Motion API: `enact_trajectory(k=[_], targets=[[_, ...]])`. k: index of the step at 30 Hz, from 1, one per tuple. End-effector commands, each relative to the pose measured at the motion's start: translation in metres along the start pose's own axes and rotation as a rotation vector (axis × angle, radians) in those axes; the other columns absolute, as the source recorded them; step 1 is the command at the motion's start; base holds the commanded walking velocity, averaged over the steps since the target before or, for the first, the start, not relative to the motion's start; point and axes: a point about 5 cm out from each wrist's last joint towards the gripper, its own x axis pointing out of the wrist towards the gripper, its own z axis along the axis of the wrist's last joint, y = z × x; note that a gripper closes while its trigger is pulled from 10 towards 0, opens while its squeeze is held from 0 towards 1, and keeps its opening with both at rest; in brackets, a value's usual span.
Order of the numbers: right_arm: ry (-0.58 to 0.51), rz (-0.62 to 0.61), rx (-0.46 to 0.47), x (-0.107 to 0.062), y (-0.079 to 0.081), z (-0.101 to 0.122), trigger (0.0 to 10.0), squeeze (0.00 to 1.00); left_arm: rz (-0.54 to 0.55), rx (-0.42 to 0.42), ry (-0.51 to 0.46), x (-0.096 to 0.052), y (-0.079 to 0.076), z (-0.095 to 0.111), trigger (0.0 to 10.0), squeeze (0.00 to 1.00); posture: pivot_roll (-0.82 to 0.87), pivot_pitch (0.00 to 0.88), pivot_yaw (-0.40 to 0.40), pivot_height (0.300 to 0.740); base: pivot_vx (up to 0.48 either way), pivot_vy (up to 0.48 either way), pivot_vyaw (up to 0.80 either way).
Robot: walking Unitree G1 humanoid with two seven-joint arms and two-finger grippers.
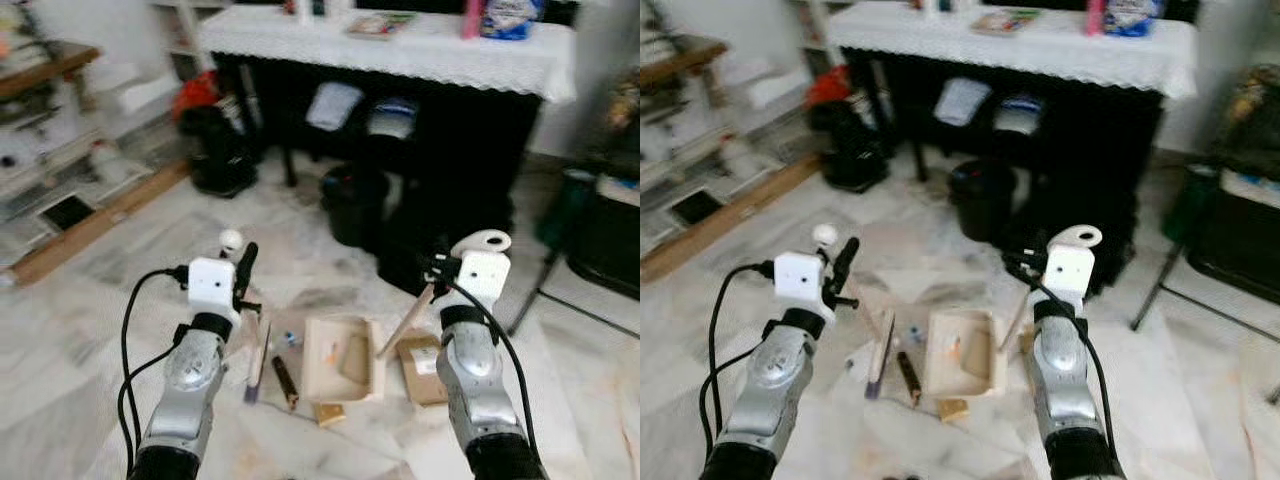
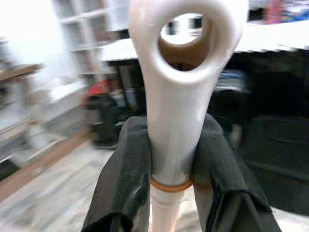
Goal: Sweep floor
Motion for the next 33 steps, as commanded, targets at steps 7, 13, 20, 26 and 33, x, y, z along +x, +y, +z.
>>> enact_trajectory(k=[7,13,20,26,33], targets=[[-0.055,0.059,0.023,0.005,0.016,0.010,10.0,0.00,0.098,0.053,0.006,-0.001,0.018,-0.001,10.0,0.00,0.07,0.000,0.053,0.740,0.000,0.000,0.80],[-0.059,0.058,0.027,0.006,0.017,0.010,10.0,0.00,0.098,0.059,0.016,0.002,0.016,-0.002,10.0,0.00,0.07,0.000,0.054,0.740,0.000,0.000,0.80],[-0.069,0.058,0.027,0.008,0.015,0.012,10.0,0.00,0.127,0.049,0.009,0.005,0.014,0.000,10.0,0.00,0.06,0.000,0.050,0.740,0.000,0.000,0.80],[-0.069,0.057,0.026,0.008,0.015,0.012,10.0,0.00,0.130,0.048,0.009,0.005,0.014,-0.001,10.0,0.00,0.06,0.000,0.050,0.740,0.000,0.000,0.80],[-0.075,0.077,-0.004,0.015,0.009,0.016,10.0,0.00,0.237,0.028,0.022,-0.001,0.018,-0.009,10.0,0.00,0.06,0.000,-0.016,0.740,0.000,0.000,0.80]])
